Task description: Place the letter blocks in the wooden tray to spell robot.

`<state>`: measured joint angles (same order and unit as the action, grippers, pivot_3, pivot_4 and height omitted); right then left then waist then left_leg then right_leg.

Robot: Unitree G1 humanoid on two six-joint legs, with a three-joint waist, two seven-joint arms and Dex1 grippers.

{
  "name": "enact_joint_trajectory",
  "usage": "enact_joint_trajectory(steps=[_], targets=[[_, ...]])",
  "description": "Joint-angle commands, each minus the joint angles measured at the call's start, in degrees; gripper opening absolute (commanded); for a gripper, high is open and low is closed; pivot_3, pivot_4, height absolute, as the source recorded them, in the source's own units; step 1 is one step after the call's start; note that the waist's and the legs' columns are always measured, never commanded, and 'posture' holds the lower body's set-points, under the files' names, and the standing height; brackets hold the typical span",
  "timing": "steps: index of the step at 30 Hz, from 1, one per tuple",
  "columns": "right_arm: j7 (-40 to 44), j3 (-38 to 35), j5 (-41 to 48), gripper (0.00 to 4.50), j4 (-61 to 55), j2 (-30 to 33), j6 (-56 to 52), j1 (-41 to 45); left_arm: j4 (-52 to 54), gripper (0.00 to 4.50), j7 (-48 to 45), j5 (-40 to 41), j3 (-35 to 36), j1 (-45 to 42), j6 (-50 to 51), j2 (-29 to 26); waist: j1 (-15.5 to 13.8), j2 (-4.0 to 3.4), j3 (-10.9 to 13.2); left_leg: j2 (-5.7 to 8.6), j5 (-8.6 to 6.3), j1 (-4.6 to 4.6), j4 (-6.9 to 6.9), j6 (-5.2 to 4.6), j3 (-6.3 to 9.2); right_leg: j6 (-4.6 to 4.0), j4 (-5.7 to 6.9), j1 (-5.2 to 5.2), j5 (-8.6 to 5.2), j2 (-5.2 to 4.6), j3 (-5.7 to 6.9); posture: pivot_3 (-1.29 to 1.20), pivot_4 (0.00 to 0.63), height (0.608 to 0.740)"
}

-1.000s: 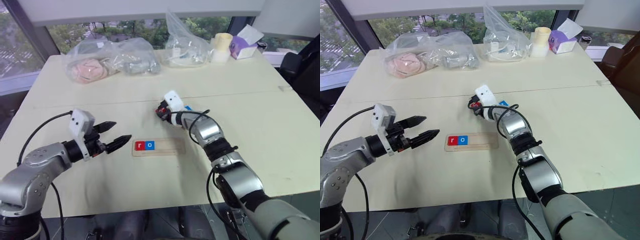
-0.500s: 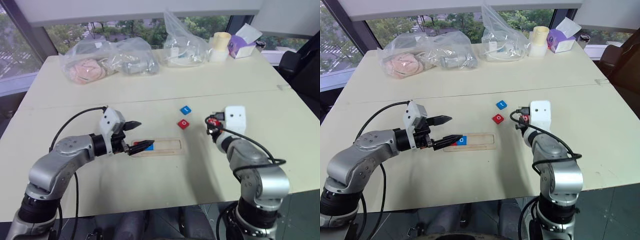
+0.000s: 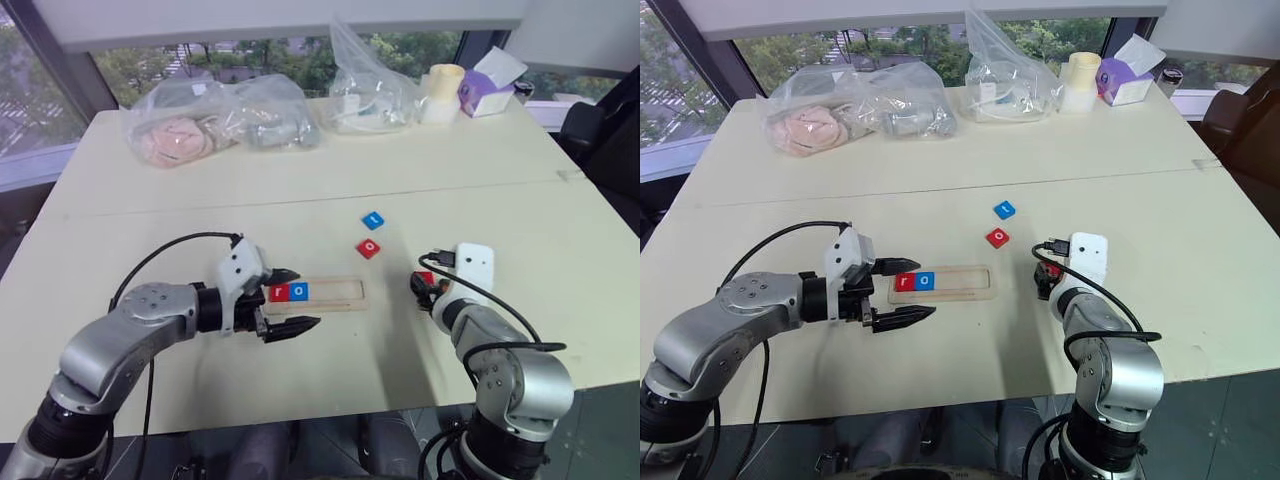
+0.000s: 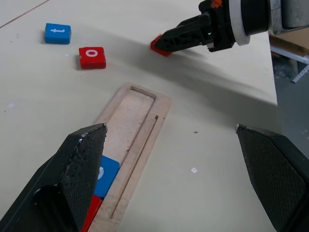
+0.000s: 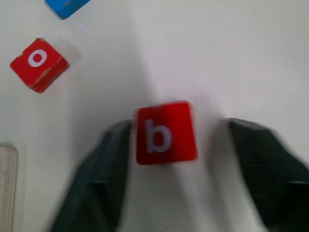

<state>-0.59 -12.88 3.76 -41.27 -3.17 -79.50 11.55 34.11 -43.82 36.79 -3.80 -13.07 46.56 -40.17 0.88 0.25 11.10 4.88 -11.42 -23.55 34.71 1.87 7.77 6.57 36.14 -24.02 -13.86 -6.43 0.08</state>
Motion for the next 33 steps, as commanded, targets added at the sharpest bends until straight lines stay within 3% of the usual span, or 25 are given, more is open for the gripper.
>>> enact_joint_trajectory(steps=[1,3,7,10,12,16,24,33], targets=[[-0.3,1.9,0.5,4.39,-1.0,-0.9,1.1,-1.1,2.0,4.5,0.6,0.2,0.2,0.1,-0.7,0.4,0.0,0.0,0.0,0.0,0.0,0.0,0.0,0.0,0.0,0.0,0.0,0.0,0.0,0.0,0.0,0.0,0.15,0.74],[1.5,1.1,1.2,4.39,-1.8,1.8,3.4,0.3,2.2,4.5,1.2,0.5,0.5,-0.2,-0.7,1.0,0.0,0.0,0.0,0.0,0.0,0.0,0.0,0.0,0.0,0.0,-0.01,0.0,0.0,0.0,0.0,0.0,0.15,0.74],[12.8,-0.5,7.1,4.39,-1.4,11.2,10.3,1.3,2.9,4.5,2.2,3.5,2.3,-0.7,0.3,2.9,-0.1,-0.01,0.0,0.03,0.0,-0.02,0.05,0.0,-0.02,0.01,-0.05,0.05,0.0,-0.02,0.01,0.0,0.15,0.74],[32.9,-2.2,13.6,4.39,4.0,26.7,23.3,-2.2,2.6,4.5,-0.4,4.3,3.3,1.4,0.1,0.5,-0.2,0.02,0.0,0.06,-0.01,-0.02,0.07,-0.02,-0.01,0.16,-0.13,0.18,-0.1,-0.05,0.06,0.0,0.15,0.74],[42.6,-4.2,18.8,4.39,6.4,31.8,28.7,-4.4,1.9,4.5,-2.2,4.5,4.3,2.6,-0.7,-1.1,-0.2,0.03,0.0,0.06,-0.06,0.01,0.07,-0.1,-0.1,0.3,-0.19,0.25,-0.19,-0.07,0.08,0.0,0.15,0.74],[58.7,-0.6,15.8,4.39,23.3,45.0,46.6,-5.0,-0.2,4.5,-10.3,1.8,4.2,3.1,-3.7,-9.2,0.1,0.08,0.1,0.0,-0.13,0.05,0.11,-0.2,-0.34,0.32,-0.22,0.31,-0.23,-0.06,0.09,0.0,0.15,0.74],[72.1,10.4,8.3,4.39,50.7,51.4,71.2,7.2,1.6,4.5,-18.4,2.1,9.1,7.7,-7.6,-18.0,0.0,0.07,0.1,-0.33,-0.27,0.04,0.2,-0.35,-0.52,-0.15,-0.79,0.49,0.06,-0.07,0.11,0.0,0.15,0.74],[80.0,18.3,2.8,4.39,70.1,50.0,86.3,18.1,3.1,4.5,-18.1,1.6,13.8,14.0,-8.6,-19.1,-0.2,0.1,0.2,-0.32,-0.28,0.03,0.04,-0.38,-0.55,-0.1,-0.87,0.42,0.05,-0.03,0.1,0.0,0.15,0.74]])
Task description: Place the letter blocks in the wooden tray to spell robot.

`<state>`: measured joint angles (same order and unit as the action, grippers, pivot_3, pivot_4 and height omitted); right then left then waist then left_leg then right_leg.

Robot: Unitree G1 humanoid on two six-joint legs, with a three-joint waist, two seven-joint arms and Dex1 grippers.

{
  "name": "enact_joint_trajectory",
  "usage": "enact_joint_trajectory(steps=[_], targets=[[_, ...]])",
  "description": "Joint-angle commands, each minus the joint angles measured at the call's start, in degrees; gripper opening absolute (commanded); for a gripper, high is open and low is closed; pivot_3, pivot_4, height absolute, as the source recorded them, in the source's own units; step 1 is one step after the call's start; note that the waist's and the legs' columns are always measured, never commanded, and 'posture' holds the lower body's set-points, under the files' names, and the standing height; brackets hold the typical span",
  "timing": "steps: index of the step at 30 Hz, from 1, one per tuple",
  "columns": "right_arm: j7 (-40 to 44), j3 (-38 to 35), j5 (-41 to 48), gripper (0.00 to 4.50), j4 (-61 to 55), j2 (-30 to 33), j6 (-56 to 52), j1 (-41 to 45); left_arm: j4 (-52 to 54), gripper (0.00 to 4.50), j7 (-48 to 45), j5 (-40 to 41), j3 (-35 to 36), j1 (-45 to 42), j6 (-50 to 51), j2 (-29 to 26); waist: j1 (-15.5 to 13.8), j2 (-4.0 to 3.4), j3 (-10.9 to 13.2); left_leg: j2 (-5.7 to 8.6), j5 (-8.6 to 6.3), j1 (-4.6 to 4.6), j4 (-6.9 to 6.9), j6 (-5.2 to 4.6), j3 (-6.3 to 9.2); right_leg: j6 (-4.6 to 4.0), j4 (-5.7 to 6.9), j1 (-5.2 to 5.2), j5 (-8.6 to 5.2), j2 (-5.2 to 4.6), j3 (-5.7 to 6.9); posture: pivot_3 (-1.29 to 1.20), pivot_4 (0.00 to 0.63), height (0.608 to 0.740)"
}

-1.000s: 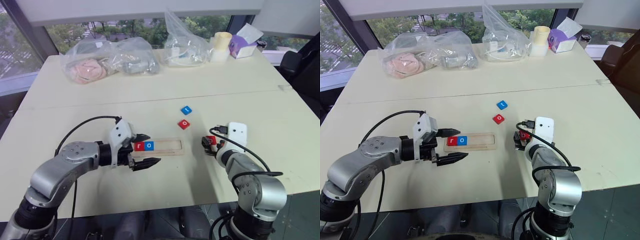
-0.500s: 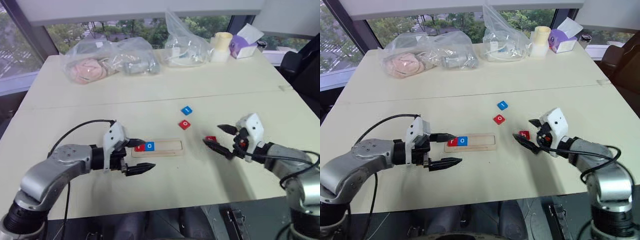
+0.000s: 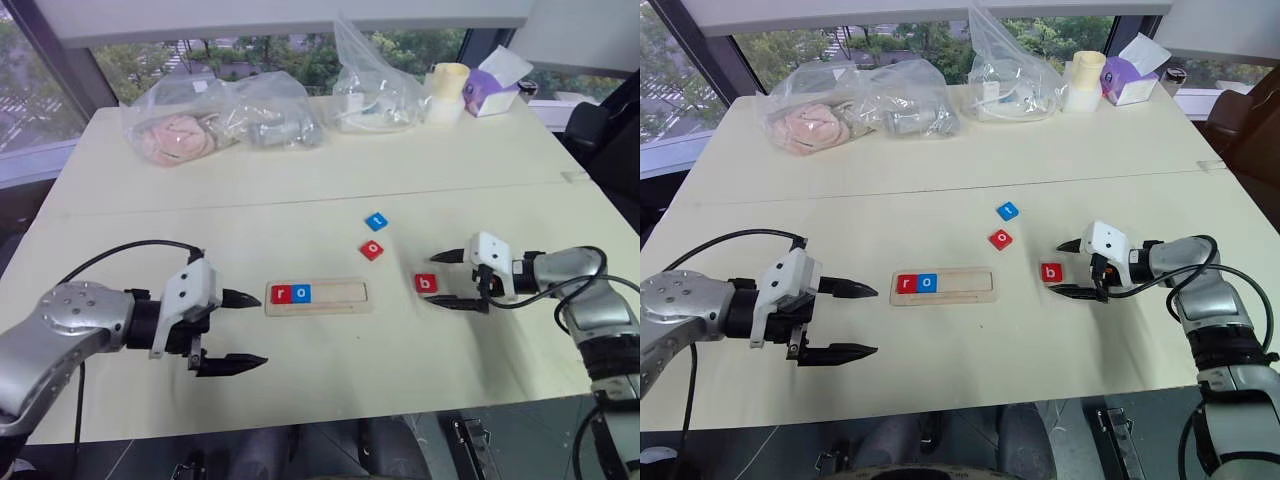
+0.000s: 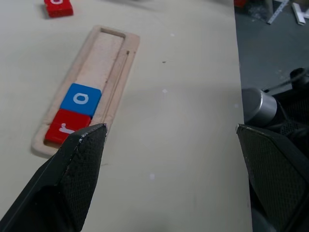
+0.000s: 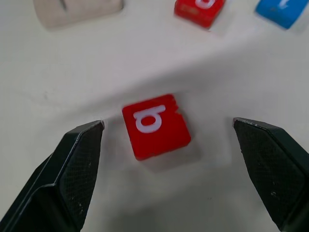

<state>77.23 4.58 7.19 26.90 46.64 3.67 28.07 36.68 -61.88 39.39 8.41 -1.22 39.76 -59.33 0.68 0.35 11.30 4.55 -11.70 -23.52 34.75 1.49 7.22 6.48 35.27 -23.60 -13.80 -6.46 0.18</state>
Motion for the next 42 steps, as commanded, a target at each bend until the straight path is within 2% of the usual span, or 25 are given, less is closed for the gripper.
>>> enact_joint_trajectory(steps=[1,4,7,12,17,21,23,25,28,31,34,42], targets=[[2.7,1.2,-0.9,4.39,3.0,0.1,3.9,2.1,-0.5,4.5,-0.4,-2.4,1.3,3.8,-3.7,0.6,0.1,0.0,0.0,0.0,0.0,0.02,0.0,0.0,-0.01,0.0,0.0,0.01,0.0,0.0,-0.01,0.0,0.15,0.74],[3.4,2.0,-1.5,4.39,6.1,-0.5,5.8,3.6,-2.9,4.5,-1.4,-5.3,0.9,7.3,-8.2,1.7,0.1,0.0,0.0,-0.02,0.0,0.06,0.0,0.0,-0.05,-0.01,0.02,0.03,0.0,0.02,-0.03,0.0,0.15,0.74],[4.4,1.9,-0.8,3.64,7.9,-1.5,6.0,4.4,-3.4,4.5,-2.7,-6.1,2.3,10.0,-10.6,2.0,0.1,0.0,0.0,-0.04,0.0,0.07,0.03,0.0,-0.04,-0.02,0.04,0.05,0.01,0.03,-0.03,0.0,0.15,0.74],[2.8,1.9,-1.7,1.15,9.8,-3.4,7.6,5.2,-3.7,4.5,-4.3,-6.9,5.2,14.4,-14.0,2.1,0.3,-0.01,0.0,-0.06,-0.01,0.14,0.07,0.01,-0.05,-0.06,0.06,0.09,0.04,0.04,-0.05,0.0,0.15,0.74],[1.2,1.2,-0.4,1.14,4.4,-3.6,3.2,4.5,-4.3,4.5,-3.8,-5.2,4.8,9.9,-11.4,0.8,0.1,0.0,0.0,-0.19,-0.01,0.17,0.14,0.02,-0.04,-0.13,0.14,0.12,0.08,0.16,-0.05,0.0,0.15,0.74],[1.8,3.3,4.7,1.14,-15.7,-2.8,-19.5,4.1,-5.7,4.5,-1.8,-2.4,7.4,6.1,-8.4,1.7,0.3,-0.13,0.1,-0.19,-0.01,0.12,0.18,0.02,-0.05,-0.14,0.32,-0.03,0.09,0.19,-0.13,0.0,0.15,0.74],[0.6,5.2,4.8,1.14,-23.2,-3.2,-26.3,4.7,-6.0,4.5,-1.4,-1.7,8.3,5.3,-6.5,0.9,0.3,-0.11,0.1,-0.19,0.0,0.02,0.15,0.01,-0.06,-0.11,0.53,-0.29,0.07,0.19,-0.18,0.0,0.15,0.74],[-3.5,7.4,2.7,1.14,-26.8,-6.2,-29.1,7.1,-5.8,4.5,-0.7,-1.6,9.0,5.0,-5.1,0.3,0.3,-0.11,0.1,-0.22,0.0,-0.03,0.11,0.01,-0.08,-0.04,0.74,-0.48,0.03,0.19,-0.18,0.0,0.15,0.74],[-5.7,11.6,0.9,1.14,-28.2,-10.4,-30.4,9.7,-5.0,4.5,0.8,-1.4,9.0,4.8,-3.6,0.5,0.3,-0.11,0.1,-0.3,0.0,-0.03,0.11,0.02,-0.14,-0.08,0.78,-0.53,0.03,0.25,-0.18,0.0,0.15,0.74],[-9.1,15.5,-2.2,1.14,-24.7,-15.3,-29.8,12.1,-2.7,4.5,4.5,0.3,9.3,4.8,-1.6,2.8,0.1,-0.1,0.1,-0.29,0.0,-0.04,0.14,0.04,-0.14,-0.1,0.76,-0.51,0.03,0.26,-0.19,0.0,0.15,0.74],[-11.2,16.6,-3.1,1.14,-22.1,-18.4,-29.9,14.2,0.5,4.5,7.2,2.5,9.7,5.2,0.7,4.3,-0.1,-0.03,0.1,-0.23,0.01,-0.09,0.21,0.06,-0.14,-0.1,0.72,-0.49,0.04,0.23,-0.2,0.0,0.15,0.74],[-10.2,18.7,-3.1,1.14,-20.6,-20.7,-29.6,15.5,2.2,4.5,9.4,2.8,8.6,6.1,2.1,4.6,0.2,-0.03,0.1,-0.33,0.04,-0.08,0.24,0.1,-0.16,-0.19,0.78,-0.54,0.11,0.37,-0.22,0.0,0.15,0.74]])
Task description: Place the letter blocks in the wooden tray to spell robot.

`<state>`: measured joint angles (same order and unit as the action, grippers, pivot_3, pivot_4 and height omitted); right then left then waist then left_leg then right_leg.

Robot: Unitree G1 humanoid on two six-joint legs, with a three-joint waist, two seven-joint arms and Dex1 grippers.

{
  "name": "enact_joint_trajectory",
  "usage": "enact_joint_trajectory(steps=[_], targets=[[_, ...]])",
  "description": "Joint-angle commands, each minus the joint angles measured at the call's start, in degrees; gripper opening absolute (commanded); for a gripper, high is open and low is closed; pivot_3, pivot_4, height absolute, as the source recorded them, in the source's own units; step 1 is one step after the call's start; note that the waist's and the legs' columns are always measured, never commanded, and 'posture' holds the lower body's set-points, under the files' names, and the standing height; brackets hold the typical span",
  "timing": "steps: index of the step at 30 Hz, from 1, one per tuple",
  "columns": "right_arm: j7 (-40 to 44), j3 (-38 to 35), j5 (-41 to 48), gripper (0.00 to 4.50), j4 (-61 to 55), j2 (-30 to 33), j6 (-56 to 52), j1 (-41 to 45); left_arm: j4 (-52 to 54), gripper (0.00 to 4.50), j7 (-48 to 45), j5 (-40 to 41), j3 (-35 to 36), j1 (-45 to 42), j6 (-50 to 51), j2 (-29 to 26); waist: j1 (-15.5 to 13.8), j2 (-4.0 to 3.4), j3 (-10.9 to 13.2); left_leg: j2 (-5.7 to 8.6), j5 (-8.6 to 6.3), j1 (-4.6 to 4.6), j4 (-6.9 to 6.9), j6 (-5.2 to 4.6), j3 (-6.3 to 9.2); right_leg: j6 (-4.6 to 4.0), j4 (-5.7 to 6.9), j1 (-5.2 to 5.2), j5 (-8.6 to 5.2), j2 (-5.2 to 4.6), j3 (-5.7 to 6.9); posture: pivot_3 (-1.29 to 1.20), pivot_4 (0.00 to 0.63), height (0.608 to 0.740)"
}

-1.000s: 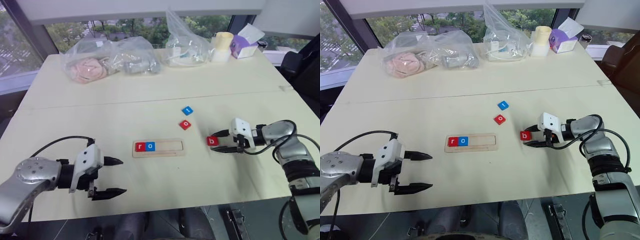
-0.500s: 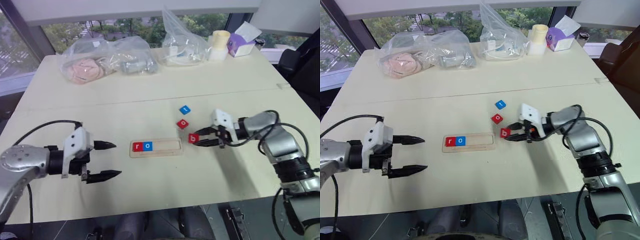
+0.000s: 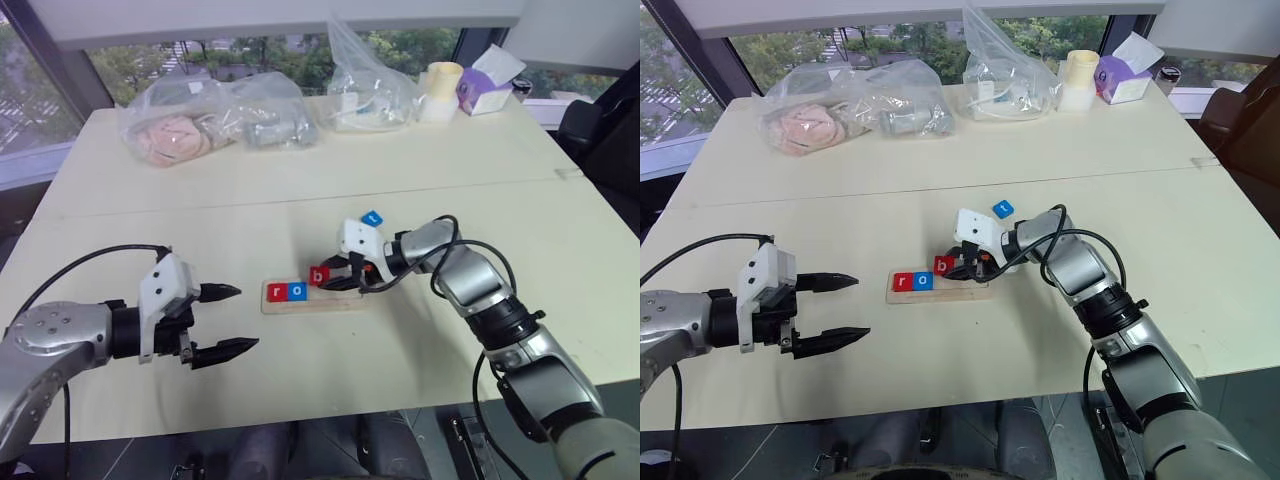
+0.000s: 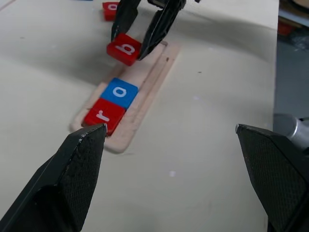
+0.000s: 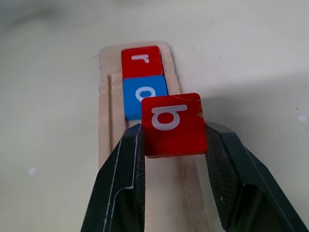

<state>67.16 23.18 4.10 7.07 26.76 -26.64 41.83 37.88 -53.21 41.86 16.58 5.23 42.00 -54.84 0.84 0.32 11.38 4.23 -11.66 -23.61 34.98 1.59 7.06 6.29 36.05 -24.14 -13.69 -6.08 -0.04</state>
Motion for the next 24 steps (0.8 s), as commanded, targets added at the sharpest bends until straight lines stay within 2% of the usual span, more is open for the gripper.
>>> enact_joint_trajectory(steps=[1,24], targets=[[0.1,0.2,0.0,1.14,-1.1,-0.9,0.6,1.6,1.0,4.5,1.0,0.4,0.3,-0.5,-0.1,0.2,0.0,0.0,0.0,-0.04,0.01,0.0,0.0,0.02,0.0,-0.03,0.0,-0.01,0.02,0.05,0.0,0.0,0.15,0.74],[0.0,2.2,-2.2,1.14,0.3,-1.6,4.2,-0.7,-0.8,4.5,0.2,-2.0,-2.5,-0.4,-2.6,0.3,0.1,0.0,0.0,-0.1,0.03,0.0,0.0,0.05,-0.25,-0.1,0.01,-0.05,0.06,0.13,-0.05,0.0,0.15,0.74]])
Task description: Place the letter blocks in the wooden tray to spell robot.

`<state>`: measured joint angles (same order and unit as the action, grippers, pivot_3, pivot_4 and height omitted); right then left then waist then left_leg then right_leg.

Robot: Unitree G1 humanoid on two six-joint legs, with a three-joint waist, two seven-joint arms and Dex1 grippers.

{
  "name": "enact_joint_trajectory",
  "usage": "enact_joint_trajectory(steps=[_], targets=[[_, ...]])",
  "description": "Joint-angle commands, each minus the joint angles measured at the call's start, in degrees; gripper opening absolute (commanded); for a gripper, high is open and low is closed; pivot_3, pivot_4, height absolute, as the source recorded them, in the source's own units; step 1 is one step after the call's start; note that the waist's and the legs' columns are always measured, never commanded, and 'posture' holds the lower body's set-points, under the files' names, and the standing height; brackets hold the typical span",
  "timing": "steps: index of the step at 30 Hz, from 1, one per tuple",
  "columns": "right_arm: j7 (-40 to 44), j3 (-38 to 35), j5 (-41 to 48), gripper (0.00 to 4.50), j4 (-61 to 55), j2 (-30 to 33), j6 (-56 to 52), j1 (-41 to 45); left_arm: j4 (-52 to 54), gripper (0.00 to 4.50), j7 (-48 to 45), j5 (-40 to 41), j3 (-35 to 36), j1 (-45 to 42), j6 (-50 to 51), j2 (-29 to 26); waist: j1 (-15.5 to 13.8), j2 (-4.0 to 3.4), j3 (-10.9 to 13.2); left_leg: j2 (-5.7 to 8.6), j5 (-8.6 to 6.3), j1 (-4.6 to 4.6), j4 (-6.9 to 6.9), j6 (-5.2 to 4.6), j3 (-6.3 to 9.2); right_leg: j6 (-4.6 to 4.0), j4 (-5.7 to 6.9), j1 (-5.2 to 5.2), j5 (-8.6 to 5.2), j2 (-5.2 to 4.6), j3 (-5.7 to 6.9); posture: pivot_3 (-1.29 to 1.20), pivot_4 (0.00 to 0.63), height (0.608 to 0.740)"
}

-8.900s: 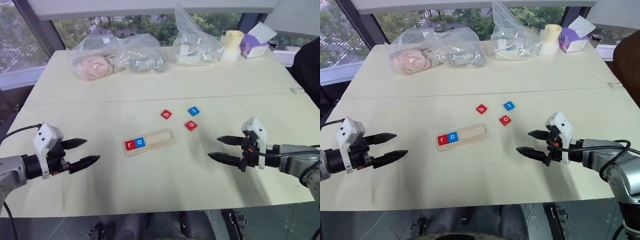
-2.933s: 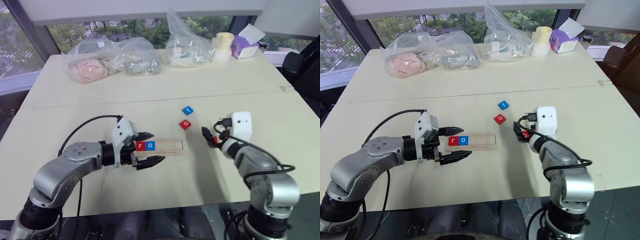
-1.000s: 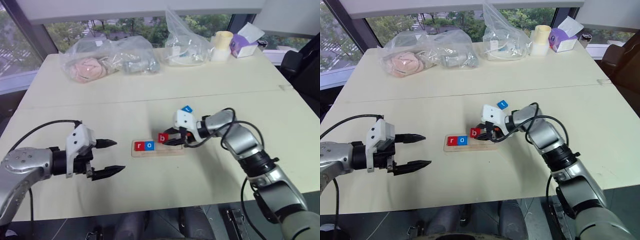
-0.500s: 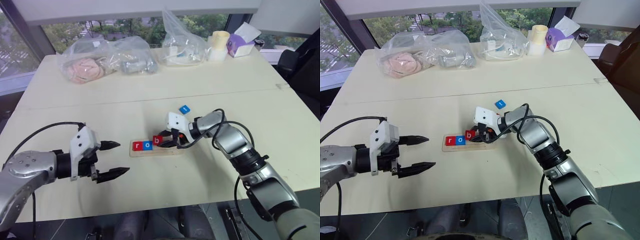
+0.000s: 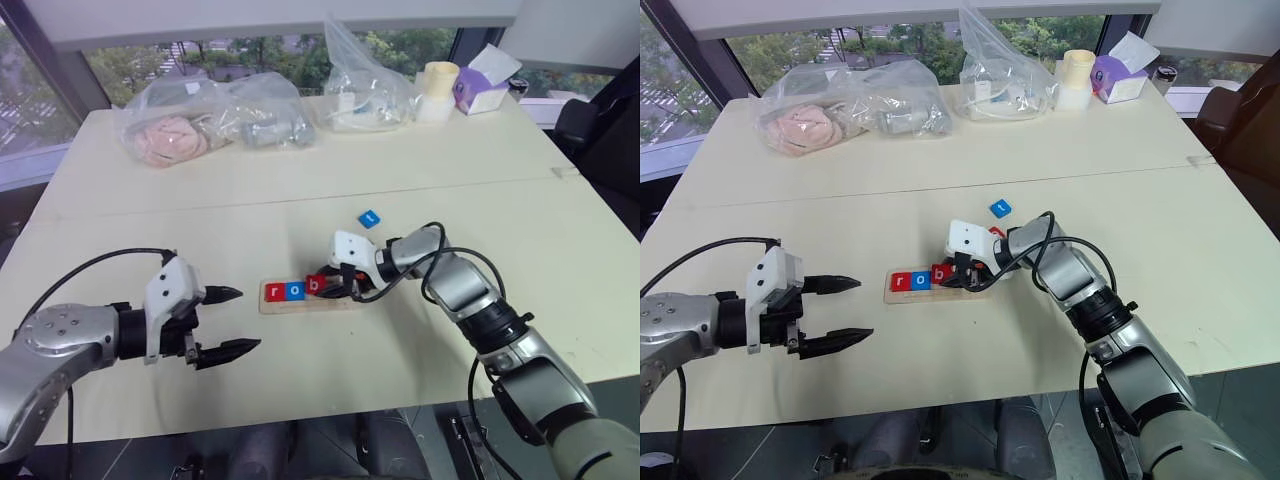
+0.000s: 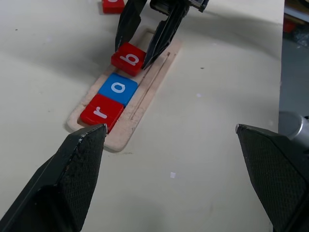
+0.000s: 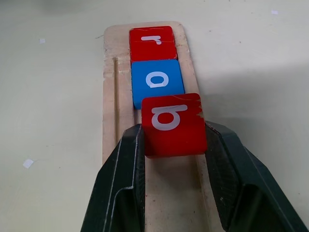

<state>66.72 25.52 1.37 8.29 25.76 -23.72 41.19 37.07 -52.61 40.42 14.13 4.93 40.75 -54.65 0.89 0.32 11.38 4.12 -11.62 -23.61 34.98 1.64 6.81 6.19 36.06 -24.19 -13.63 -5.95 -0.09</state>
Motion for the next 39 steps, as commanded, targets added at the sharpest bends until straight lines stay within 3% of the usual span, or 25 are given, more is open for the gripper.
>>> enact_joint_trajectory(steps=[1,4,10,11,15,19,24,28,32,39], targets=[[0.4,-0.3,0.7,1.14,-1.0,-0.7,1.1,-0.2,-0.1,4.5,-0.5,-0.7,-0.1,-0.1,-1.5,0.1,0.0,0.0,0.0,0.0,0.0,0.0,0.0,0.0,0.0,0.0,0.0,0.0,0.0,0.0,0.0,0.0,0.15,0.74],[0.8,-0.2,0.7,1.14,-1.3,-0.6,1.5,-0.5,-0.3,4.5,-0.5,-1.4,-0.5,-0.1,-2.0,0.3,0.0,0.0,0.0,0.0,0.0,0.0,0.0,0.0,-0.01,0.0,0.0,0.0,0.0,0.0,-0.01,0.0,0.15,0.74],[0.0,-0.6,0.3,4.13,-0.8,-1.3,1.9,-0.2,-1.1,4.5,-0.9,-3.0,-1.3,0.0,-3.3,0.4,0.0,0.0,0.0,-0.01,0.0,0.0,0.0,0.0,-0.02,-0.01,0.01,-0.01,0.01,0.02,-0.02,0.0,0.15,0.74],[-0.6,-1.0,0.3,4.46,-0.5,-1.5,1.8,0.0,-1.2,4.5,-0.9,-3.0,-1.3,-0.1,-3.3,0.4,0.0,0.0,0.0,-0.01,0.0,0.0,0.0,0.0,-0.02,-0.01,0.01,-0.01,0.01,0.02,-0.03,0.0,0.15,0.74],[-1.2,-2.3,1.1,4.46,-1.0,-1.6,1.0,0.7,-1.4,4.5,-1.0,-3.5,-1.4,0.0,-3.8,0.5,0.0,0.0,0.0,-0.02,0.0,0.0,0.0,0.0,-0.03,-0.02,0.02,-0.02,0.01,0.02,-0.04,0.0,0.15,0.74],[-5.5,-10.4,6.3,4.46,-3.5,-2.3,-5.5,1.6,-1.0,4.5,-0.5,-3.5,-1.3,-0.2,-4.0,1.2,0.0,0.0,0.0,-0.02,0.0,0.0,0.01,0.0,-0.04,-0.02,0.03,-0.03,0.02,0.02,-0.07,0.0,0.15,0.74],[-19.2,-21.9,7.1,4.46,-9.9,-1.3,-16.0,-1.9,-0.3,4.5,4.4,-0.1,-1.3,-4.7,-2.5,6.5,-0.5,0.05,0.0,0.0,0.0,0.0,0.04,0.0,-0.01,-0.02,0.02,-0.01,0.03,0.01,-0.09,0.0,0.15,0.74],[-27.4,-25.7,7.7,4.46,-16.3,-3.3,-24.5,-6.7,-0.7,4.5,6.4,-1.4,-4.4,-7.7,-2.7,9.0,-0.2,0.14,-0.1,-0.01,0.0,0.0,0.02,0.0,-0.04,0.0,0.03,-0.02,0.03,0.02,-0.1,0.0,0.15,0.74],[-32.9,-23.8,6.0,4.46,-16.5,-6.1,-23.1,-13.2,-2.1,4.5,7.7,-4.9,-11.3,-12.2,-3.5,11.7,0.0,0.14,-0.1,-0.02,0.01,0.04,0.01,-0.01,-0.15,-0.02,0.07,-0.05,0.04,0.06,-0.24,0.0,0.15,0.74],[-38.4,-21.5,4.7,4.46,-11.2,-9.6,-18.5,-13.8,-4.7,4.5,11.6,-8.4,-14.9,-15.0,-3.3,15.4,0.1,0.15,-0.1,-0.04,0.02,0.13,0.08,-0.02,-0.23,-0.01,0.1,-0.04,0.14,0.12,-0.48,0.0,0.15,0.74]])
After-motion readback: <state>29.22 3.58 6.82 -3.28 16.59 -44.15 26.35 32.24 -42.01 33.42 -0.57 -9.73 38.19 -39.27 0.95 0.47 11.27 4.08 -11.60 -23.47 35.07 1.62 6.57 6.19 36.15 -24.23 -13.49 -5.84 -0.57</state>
